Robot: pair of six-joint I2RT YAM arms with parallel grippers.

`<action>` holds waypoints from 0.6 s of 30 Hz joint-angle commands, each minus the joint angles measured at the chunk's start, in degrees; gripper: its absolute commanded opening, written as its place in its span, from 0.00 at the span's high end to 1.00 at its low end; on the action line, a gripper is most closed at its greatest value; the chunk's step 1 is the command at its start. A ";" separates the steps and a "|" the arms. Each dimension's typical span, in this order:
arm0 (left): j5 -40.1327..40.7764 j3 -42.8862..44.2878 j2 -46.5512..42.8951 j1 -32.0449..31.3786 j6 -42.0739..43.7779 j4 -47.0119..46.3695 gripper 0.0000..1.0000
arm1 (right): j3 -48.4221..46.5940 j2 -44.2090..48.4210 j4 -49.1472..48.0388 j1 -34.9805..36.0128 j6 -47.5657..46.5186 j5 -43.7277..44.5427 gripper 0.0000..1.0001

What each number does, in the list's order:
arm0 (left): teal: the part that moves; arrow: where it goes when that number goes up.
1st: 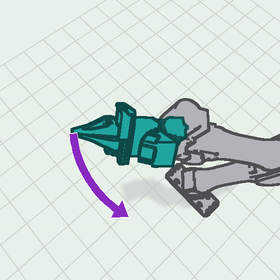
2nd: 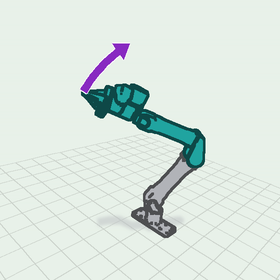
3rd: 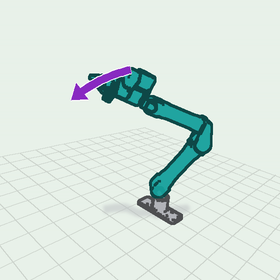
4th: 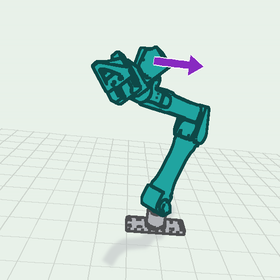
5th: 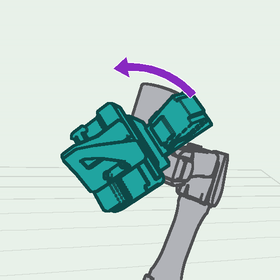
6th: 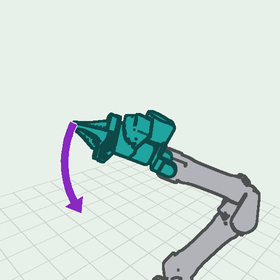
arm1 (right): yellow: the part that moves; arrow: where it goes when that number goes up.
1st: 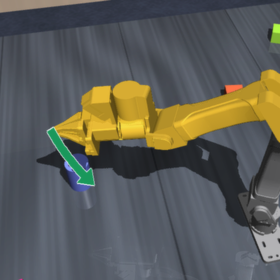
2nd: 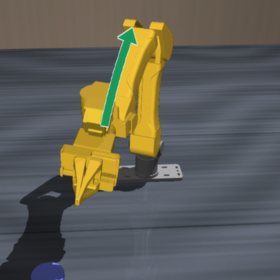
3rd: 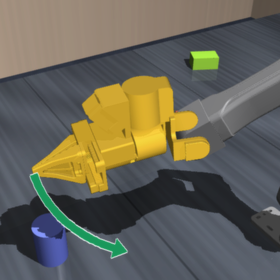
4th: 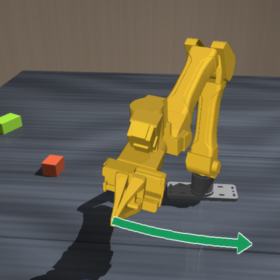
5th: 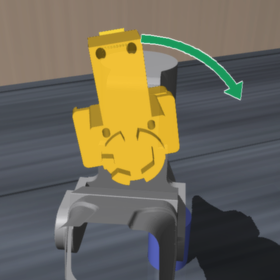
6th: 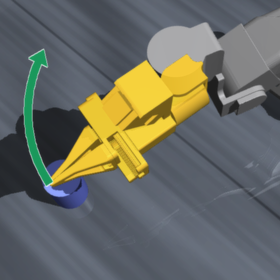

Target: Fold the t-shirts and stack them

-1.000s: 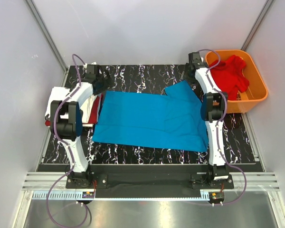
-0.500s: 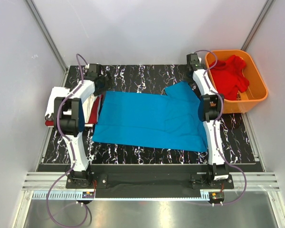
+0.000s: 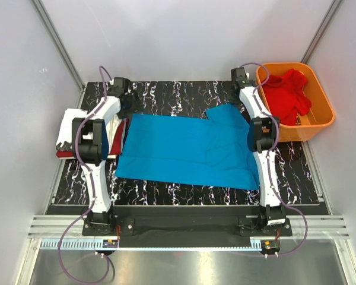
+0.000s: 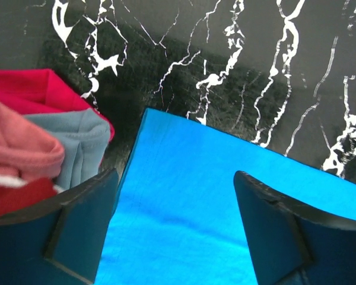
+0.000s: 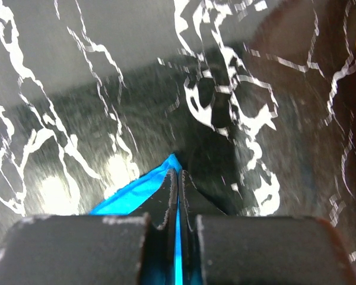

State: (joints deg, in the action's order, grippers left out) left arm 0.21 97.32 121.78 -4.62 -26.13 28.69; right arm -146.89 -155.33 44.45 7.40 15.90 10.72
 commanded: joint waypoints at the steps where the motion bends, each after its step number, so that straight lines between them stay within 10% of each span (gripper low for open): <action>1: 0.32 4.45 3.02 0.05 1.17 2.42 0.21 | 3.17 8.27 -1.20 0.60 -0.78 0.88 1.00; 18: 6.29 14.91 13.22 -0.21 0.38 7.87 0.48 | 8.99 13.82 -3.84 0.60 0.27 -2.37 1.00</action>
State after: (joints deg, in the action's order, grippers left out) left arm 3.25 109.12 133.38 -4.71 -25.56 34.48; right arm -138.32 -146.21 42.28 7.40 15.90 9.37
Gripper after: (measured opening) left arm 0.544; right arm 0.011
